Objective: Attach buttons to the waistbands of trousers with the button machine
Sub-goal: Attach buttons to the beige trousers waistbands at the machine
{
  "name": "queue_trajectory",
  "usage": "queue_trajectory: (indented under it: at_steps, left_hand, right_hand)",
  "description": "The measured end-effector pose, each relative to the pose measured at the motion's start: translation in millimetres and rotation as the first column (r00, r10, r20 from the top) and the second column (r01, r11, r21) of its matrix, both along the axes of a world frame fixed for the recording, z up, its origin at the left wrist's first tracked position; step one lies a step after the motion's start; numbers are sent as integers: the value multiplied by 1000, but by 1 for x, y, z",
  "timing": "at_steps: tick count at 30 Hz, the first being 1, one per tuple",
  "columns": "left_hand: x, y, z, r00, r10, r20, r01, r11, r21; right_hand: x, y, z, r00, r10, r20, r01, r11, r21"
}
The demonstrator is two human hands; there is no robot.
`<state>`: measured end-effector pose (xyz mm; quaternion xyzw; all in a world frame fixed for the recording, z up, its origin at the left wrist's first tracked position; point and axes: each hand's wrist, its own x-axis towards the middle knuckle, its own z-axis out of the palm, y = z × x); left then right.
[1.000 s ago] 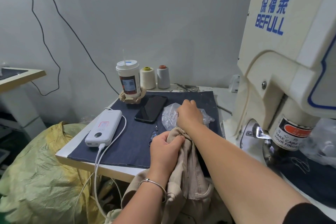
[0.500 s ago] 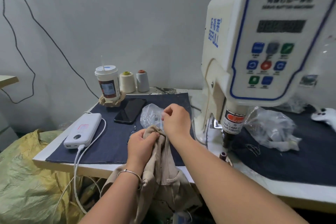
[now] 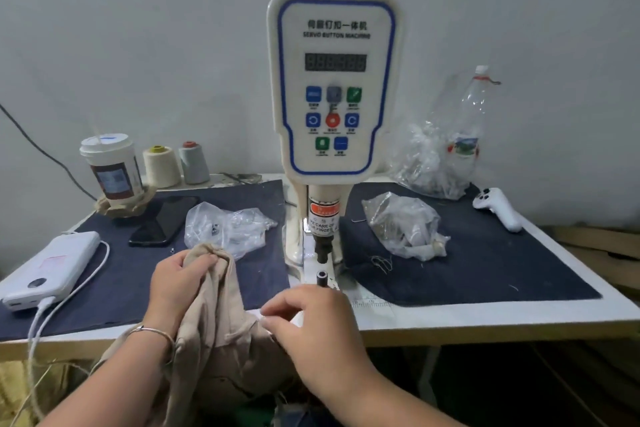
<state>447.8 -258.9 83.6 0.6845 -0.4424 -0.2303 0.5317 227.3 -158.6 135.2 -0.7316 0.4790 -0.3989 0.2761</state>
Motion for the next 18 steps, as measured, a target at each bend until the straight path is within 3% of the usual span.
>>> queue_trajectory:
  at_steps: [6,11,15,18]
  left_hand:
    - [-3,4,4,999,-27,-47,28,1000,13]
    - [-2,4,3,999,-28,-20,28,1000,10]
    - [1,-2,-4,1000,-27,-10,27,1000,-9]
    - [2,-5,-6,999,-35,-13,35,999,-16]
  right_hand:
    - [-74,2,-2,981,-188,-48,179,973,-148]
    - [-124,-45,-7,913,-365,-180,334,925,-183]
    - [-145,-78,-16,779,-371,-505,304,928,-214]
    - [-153,-91,-25,713,-318,-625,236,948,-214]
